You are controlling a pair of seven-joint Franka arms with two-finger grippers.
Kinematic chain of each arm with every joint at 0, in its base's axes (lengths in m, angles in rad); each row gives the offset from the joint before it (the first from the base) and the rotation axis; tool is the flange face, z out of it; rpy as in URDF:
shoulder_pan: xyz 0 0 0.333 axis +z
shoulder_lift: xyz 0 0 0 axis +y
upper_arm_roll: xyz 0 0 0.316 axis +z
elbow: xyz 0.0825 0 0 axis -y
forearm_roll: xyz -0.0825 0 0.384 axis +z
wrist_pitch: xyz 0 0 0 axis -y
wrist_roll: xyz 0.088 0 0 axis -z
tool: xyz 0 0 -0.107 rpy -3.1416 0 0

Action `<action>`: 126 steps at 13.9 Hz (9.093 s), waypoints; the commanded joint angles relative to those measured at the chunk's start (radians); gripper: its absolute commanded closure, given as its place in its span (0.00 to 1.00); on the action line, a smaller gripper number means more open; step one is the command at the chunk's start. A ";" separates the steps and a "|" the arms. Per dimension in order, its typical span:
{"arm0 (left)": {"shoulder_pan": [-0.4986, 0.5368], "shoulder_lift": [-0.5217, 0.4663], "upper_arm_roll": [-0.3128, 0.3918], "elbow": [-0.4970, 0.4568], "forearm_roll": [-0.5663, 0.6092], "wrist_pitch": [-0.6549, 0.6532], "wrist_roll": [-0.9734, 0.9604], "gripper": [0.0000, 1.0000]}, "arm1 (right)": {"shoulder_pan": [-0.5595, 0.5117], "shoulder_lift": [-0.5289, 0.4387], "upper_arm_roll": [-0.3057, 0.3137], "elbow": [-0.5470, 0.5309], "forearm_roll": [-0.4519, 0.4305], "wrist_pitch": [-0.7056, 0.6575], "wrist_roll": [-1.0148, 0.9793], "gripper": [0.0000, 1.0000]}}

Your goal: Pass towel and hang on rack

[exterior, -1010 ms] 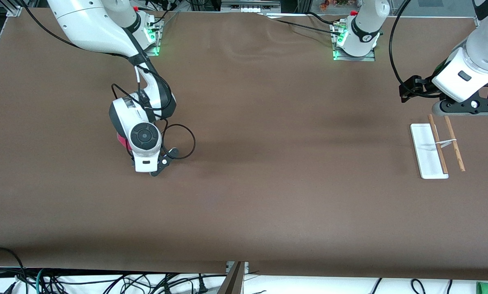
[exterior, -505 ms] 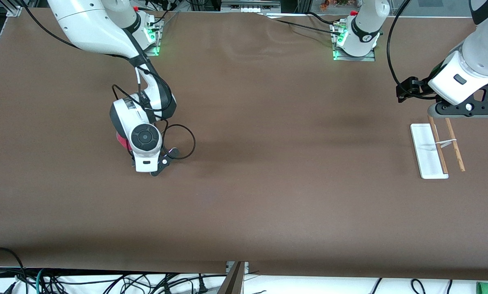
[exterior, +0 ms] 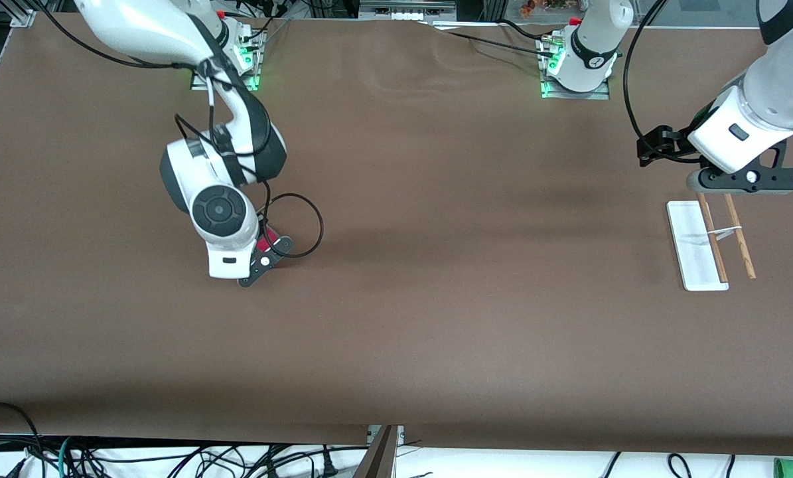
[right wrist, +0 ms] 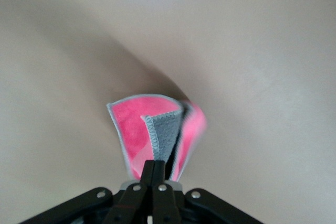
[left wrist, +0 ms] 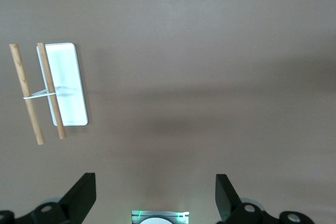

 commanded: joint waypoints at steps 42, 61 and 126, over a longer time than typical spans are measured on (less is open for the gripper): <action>-0.083 0.545 -0.060 -0.010 -1.218 0.060 1.523 0.43 | -0.015 -0.045 0.671 0.424 0.017 0.086 0.288 1.00; 0.029 0.478 -0.038 0.117 -0.998 0.011 1.398 1.00 | -0.061 -0.080 0.578 0.409 0.017 -0.078 0.282 0.00; 0.021 -0.160 0.071 -0.295 -0.028 0.275 0.192 0.00 | -0.371 -0.432 -0.091 0.004 0.212 -0.376 0.296 0.00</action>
